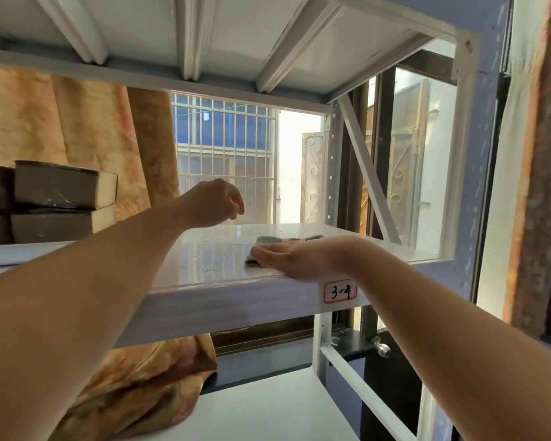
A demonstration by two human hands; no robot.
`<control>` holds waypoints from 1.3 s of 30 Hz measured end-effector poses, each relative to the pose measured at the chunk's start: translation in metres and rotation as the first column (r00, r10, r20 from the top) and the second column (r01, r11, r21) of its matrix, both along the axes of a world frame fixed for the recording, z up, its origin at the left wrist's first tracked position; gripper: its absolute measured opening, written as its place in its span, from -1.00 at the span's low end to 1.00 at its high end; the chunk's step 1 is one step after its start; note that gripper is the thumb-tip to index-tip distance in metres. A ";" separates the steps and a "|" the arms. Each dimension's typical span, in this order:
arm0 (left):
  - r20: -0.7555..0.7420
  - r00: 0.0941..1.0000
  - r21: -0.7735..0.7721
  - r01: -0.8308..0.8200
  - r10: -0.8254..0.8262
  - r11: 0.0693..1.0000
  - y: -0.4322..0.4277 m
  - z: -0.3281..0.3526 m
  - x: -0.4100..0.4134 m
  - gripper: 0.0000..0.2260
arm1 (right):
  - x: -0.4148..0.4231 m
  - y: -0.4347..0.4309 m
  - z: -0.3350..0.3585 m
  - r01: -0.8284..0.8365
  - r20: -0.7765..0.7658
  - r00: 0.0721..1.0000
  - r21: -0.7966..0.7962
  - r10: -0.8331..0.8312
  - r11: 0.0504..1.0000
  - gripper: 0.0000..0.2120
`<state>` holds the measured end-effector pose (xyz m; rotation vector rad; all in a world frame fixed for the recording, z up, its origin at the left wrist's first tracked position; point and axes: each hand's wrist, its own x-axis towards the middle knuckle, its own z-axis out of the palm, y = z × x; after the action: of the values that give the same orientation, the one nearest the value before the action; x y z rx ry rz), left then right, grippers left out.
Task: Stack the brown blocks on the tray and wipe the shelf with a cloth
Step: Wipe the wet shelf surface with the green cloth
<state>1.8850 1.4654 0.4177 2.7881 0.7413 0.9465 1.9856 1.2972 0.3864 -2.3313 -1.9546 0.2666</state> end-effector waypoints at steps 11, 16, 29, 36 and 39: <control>-0.109 0.992 -0.032 -0.065 0.062 0.997 0.024 0.012 -0.030 -0.83 | -0.052 0.053 -0.010 -0.199 0.131 0.972 0.003 0.197 0.980 -0.25; -0.244 0.961 -0.050 -0.146 0.129 0.988 0.030 0.007 -0.042 -0.81 | -0.078 0.072 -0.007 -0.298 0.092 0.950 -0.009 0.297 0.955 -0.36; -0.109 0.973 -0.104 -0.216 0.205 0.971 0.040 -0.001 -0.060 -0.80 | -0.071 0.124 0.011 -0.234 -0.027 0.972 -0.046 0.233 0.971 -0.49; -0.174 0.962 -0.134 -0.237 0.212 0.962 0.038 -0.006 -0.061 -0.86 | -0.074 0.146 0.019 -0.151 0.011 0.988 -0.065 0.152 0.986 -0.41; -0.153 0.961 -0.119 -0.250 0.231 0.961 0.037 -0.006 -0.062 -0.82 | -0.074 0.161 0.018 -0.107 0.038 0.993 -0.078 0.110 0.991 -0.34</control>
<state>1.8230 1.5029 0.4120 2.7052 1.1421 0.7071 1.9118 1.4579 0.4046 -2.2971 -2.1314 0.3081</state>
